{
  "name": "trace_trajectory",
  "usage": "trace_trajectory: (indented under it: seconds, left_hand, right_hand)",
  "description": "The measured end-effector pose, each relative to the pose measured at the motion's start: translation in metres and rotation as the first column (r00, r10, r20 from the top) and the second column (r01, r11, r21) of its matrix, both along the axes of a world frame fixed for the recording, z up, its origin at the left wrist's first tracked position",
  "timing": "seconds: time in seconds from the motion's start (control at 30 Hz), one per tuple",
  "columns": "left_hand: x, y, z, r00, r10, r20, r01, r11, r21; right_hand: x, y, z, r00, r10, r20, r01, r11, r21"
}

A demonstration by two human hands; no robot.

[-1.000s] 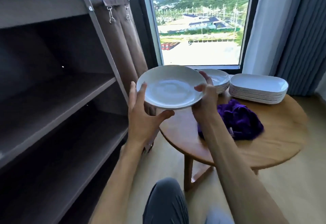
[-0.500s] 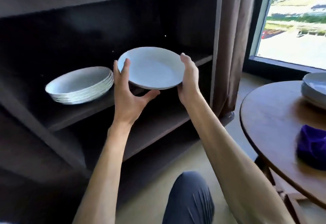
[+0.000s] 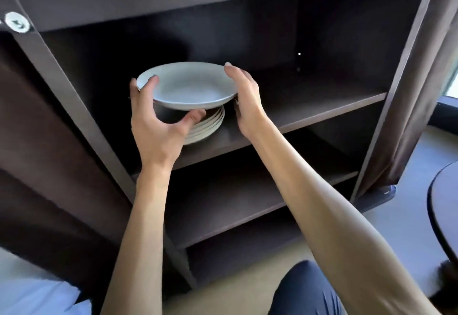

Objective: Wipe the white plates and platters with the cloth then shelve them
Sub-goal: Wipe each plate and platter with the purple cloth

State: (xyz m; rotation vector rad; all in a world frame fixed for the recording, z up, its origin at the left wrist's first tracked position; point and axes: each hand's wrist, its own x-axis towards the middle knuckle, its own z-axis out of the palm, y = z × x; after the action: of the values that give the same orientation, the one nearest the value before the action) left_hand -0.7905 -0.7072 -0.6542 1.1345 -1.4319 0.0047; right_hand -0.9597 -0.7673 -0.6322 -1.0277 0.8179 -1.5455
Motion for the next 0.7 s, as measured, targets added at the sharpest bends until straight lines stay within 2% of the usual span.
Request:
trace_trajectory:
  seconds: [0.37, 0.47, 0.7]
  left_hand:
    - [0.026, -0.019, -0.017, 0.992, 0.082, -0.093, -0.062, 0.977, 0.202]
    - [0.026, -0.018, -0.025, 0.985, 0.087, -0.149, -0.055, 0.977, 0.207]
    - [0.029, -0.007, -0.032, 0.987, 0.097, -0.125, -0.063, 0.965, 0.256]
  right_hand:
    - [0.034, -0.033, -0.018, 0.997, 0.068, -0.031, -0.066, 0.995, 0.076]
    - [0.038, -0.035, -0.026, 0.995, 0.076, -0.057, -0.07, 0.993, 0.094]
    - [0.038, -0.04, -0.034, 0.987, 0.06, -0.146, -0.046, 0.994, 0.097]
